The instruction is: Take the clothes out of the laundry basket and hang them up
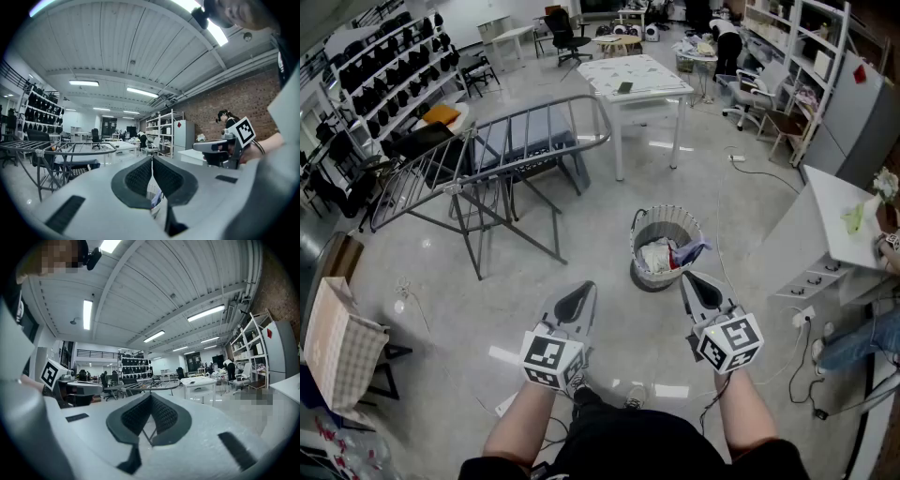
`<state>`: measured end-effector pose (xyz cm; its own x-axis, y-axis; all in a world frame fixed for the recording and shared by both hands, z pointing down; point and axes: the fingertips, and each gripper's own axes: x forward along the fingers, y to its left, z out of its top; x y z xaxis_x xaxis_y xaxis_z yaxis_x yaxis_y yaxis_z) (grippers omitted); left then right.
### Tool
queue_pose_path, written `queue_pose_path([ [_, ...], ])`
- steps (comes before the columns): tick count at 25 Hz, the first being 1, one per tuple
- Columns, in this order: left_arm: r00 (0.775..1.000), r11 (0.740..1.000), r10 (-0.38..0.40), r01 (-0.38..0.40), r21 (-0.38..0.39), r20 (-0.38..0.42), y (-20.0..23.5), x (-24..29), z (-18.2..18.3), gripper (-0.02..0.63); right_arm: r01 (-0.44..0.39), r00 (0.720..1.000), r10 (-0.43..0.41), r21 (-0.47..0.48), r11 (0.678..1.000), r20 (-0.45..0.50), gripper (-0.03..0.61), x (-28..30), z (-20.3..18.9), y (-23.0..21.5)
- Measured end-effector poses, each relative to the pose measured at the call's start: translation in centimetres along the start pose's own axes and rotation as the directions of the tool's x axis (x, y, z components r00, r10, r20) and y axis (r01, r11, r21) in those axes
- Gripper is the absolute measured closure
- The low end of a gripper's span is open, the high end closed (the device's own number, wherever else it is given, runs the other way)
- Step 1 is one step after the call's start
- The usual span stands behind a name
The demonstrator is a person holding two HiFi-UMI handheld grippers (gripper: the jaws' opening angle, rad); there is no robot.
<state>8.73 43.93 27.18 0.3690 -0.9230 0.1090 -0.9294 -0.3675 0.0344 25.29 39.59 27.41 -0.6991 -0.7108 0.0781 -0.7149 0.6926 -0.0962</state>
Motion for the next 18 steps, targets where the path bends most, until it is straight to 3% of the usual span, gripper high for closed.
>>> queue_pose_path([
  [18, 1.000, 1.000, -0.025, 0.025, -0.006, -0.008, 3.5, 0.9, -0.4, 0.601, 0.008, 1.000, -0.008, -0.007, 1.000, 0.001, 0.572, 3.4, 0.0, 1.5],
])
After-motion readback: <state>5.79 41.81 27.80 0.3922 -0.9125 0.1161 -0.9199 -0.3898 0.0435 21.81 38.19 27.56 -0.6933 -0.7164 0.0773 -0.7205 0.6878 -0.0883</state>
